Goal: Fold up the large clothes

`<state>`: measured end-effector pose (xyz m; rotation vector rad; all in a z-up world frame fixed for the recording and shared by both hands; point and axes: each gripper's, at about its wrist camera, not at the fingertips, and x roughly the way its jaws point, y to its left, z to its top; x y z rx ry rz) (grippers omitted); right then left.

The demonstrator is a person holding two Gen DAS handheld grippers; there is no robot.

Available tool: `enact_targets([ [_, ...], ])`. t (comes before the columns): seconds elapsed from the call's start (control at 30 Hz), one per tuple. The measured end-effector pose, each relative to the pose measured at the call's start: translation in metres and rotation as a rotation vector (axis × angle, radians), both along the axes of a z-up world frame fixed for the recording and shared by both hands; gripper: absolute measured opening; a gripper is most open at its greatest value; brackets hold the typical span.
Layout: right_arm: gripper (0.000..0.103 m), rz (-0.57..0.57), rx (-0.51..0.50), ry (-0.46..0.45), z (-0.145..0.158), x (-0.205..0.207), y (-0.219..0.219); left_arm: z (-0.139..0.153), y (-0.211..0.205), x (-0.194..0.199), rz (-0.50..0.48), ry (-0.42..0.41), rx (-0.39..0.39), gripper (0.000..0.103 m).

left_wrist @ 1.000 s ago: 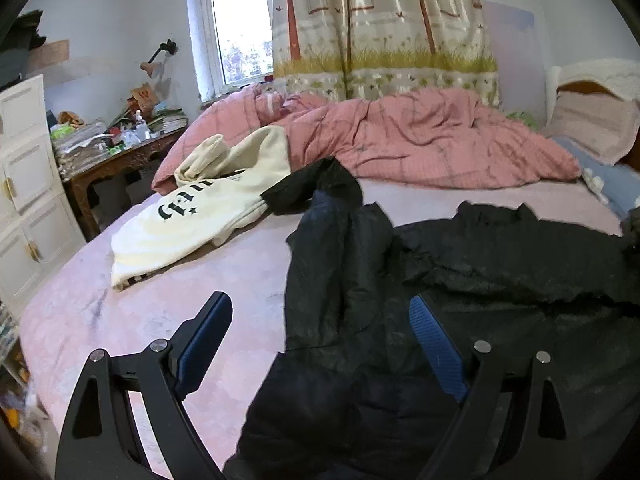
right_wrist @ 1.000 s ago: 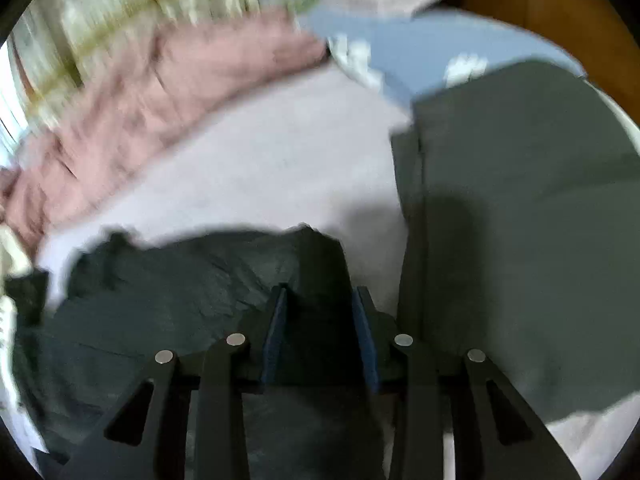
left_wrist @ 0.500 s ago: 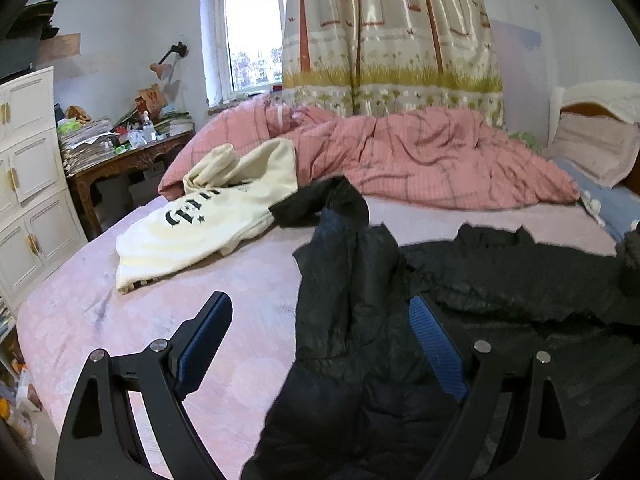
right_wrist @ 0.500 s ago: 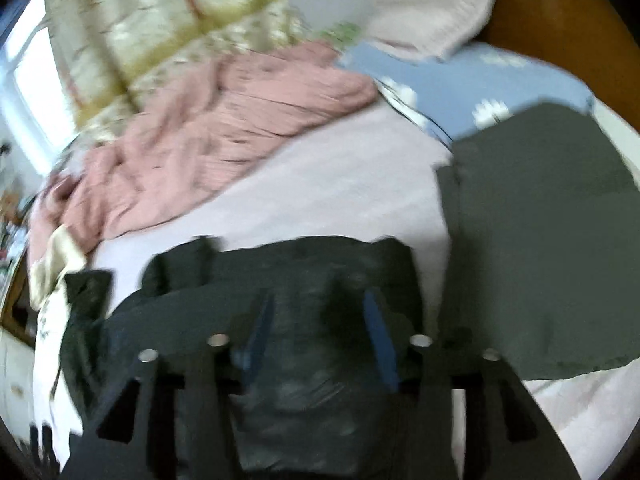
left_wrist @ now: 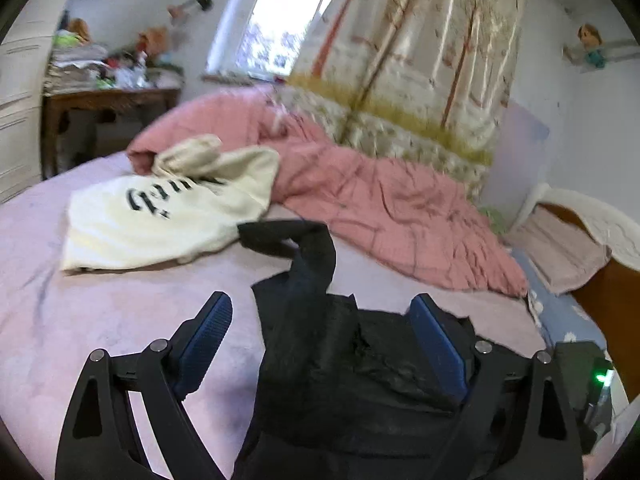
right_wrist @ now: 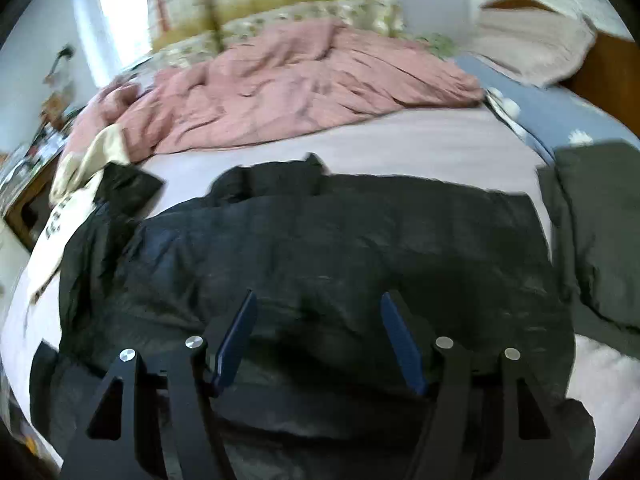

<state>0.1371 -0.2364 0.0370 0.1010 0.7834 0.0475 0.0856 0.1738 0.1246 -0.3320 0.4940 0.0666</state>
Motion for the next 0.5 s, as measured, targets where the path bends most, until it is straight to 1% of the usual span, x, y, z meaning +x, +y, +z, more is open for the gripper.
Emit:
enact_targets([
  [0.03, 0.067, 0.004, -0.057, -0.039, 0.005, -0.005, 0.007, -0.005, 0.001, 0.011, -0.009, 0.019, 0.004, 0.090],
  [0.1, 0.067, 0.032, -0.114, -0.079, 0.010, -0.010, 0.016, -0.020, 0.004, 0.028, -0.013, 0.040, 0.008, 0.090],
  [0.2, 0.067, 0.073, -0.135, -0.107, 0.013, -0.012, 0.025, -0.047, 0.003, 0.048, -0.034, 0.085, 0.009, 0.089],
  [0.27, 0.067, 0.098, -0.150, -0.110, 0.012, -0.009, 0.032, -0.067, 0.001, 0.062, -0.053, 0.130, 0.047, 0.089],
  [0.33, 0.067, 0.119, -0.163, -0.100, 0.007, -0.005, 0.042, -0.087, 0.003, 0.070, -0.051, 0.169, 0.088, 0.083],
  [0.37, 0.067, 0.129, -0.165, -0.096, 0.005, -0.004, 0.045, -0.097, 0.006, 0.073, -0.046, 0.166, 0.068, 0.083],
  [0.43, 0.067, 0.153, -0.162, -0.065, -0.004, 0.000, 0.052, -0.116, 0.016, 0.076, -0.077, 0.177, -0.051, 0.081],
  [0.47, 0.067, 0.160, -0.155, -0.046, -0.009, 0.002, 0.055, -0.123, 0.019, 0.077, -0.098, 0.186, -0.101, 0.077],
  [0.5, 0.067, 0.170, -0.147, -0.022, -0.016, 0.004, 0.057, -0.126, 0.020, 0.076, -0.109, 0.182, -0.130, 0.067],
])
